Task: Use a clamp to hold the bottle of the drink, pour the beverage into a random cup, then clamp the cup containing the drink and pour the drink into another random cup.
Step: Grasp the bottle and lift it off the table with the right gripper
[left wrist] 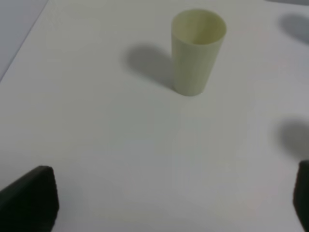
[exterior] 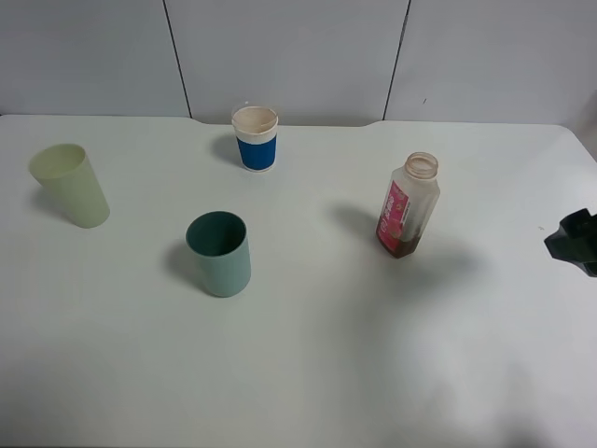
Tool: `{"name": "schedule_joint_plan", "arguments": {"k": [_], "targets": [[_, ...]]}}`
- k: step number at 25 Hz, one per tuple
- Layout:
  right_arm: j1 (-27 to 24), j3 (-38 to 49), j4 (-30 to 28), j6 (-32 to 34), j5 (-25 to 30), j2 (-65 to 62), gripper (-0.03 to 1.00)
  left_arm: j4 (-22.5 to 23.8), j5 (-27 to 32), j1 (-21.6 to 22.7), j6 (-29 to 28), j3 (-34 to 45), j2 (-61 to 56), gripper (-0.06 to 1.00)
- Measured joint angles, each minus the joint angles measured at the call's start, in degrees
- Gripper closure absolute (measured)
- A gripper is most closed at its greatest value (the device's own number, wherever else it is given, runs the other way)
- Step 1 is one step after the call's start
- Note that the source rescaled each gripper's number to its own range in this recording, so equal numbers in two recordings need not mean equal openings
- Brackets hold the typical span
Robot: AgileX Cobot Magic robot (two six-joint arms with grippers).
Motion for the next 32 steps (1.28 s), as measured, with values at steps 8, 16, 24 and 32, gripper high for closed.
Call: {"name": "schedule_joint_plan", "arguments": {"k": [8, 16, 24, 32], "targets": [[1.04, 0.00, 0.99, -0.04, -7.13, 8.29, -0.03, 0.00, 0.00, 0.00, 0.00, 0.00, 0.00, 0.02], [4.70, 0.00, 1.75, -0.04, -11.97, 13.66, -0.03, 0.00, 0.00, 0.00, 0.00, 0.00, 0.00, 0.02], [5.51, 0.05, 2.08, -0.22, -13.86, 16.53, -0.03, 0.00, 0.00, 0.00, 0.00, 0.00, 0.00, 0.02], [5.51, 0.33, 2.03, -2.18, -16.23, 16.57, -0.03, 0.00, 0.00, 0.00, 0.00, 0.00, 0.00, 0.02]]}}
